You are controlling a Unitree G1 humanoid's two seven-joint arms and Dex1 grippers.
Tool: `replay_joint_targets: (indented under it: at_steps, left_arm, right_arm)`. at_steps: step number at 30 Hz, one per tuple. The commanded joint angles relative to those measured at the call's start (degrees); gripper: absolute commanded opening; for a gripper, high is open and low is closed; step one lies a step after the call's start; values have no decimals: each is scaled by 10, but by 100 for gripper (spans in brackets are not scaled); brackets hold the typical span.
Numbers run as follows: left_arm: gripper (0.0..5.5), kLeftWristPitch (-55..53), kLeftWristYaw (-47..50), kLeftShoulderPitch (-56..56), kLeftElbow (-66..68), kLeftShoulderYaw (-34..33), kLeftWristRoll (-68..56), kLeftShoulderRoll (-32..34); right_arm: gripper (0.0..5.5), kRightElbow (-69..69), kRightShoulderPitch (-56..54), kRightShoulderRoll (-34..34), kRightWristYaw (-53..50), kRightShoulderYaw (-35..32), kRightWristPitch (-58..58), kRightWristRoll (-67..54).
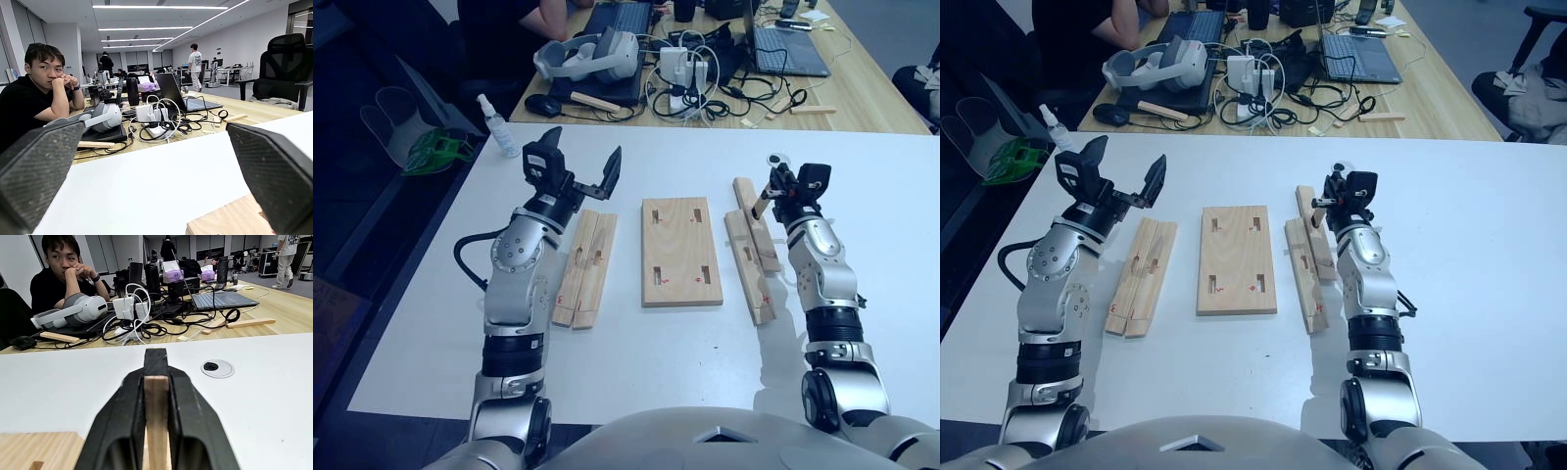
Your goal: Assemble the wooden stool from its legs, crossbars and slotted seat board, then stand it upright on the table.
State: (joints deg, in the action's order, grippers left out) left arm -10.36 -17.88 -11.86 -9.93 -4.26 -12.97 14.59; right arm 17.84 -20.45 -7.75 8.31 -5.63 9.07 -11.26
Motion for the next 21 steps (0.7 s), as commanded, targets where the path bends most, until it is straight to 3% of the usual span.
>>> replay_joint_targets:
  at_steps: [1,8,9,16,21]
  left_arm:
    - [540,-8,10,0,-6,3,5,-6]
    - [540,-2,3,-3,10,4,6,-1]
    - [540,0,2,-3,14,3,7,1]
    - [540,9,-6,1,29,3,13,3]
    - [540,13,-5,-2,34,4,17,-1]
  right_arm:
    - [39,50,44,7,-2,20,49,23]
    - [39,7,50,12,-1,-10,-23,8]
    - [76,-7,54,11,-2,-11,-38,10]
    - [200,-139,24,11,-37,-13,-42,18]
    - [200,-141,-105,-6,-60,-23,11,16]
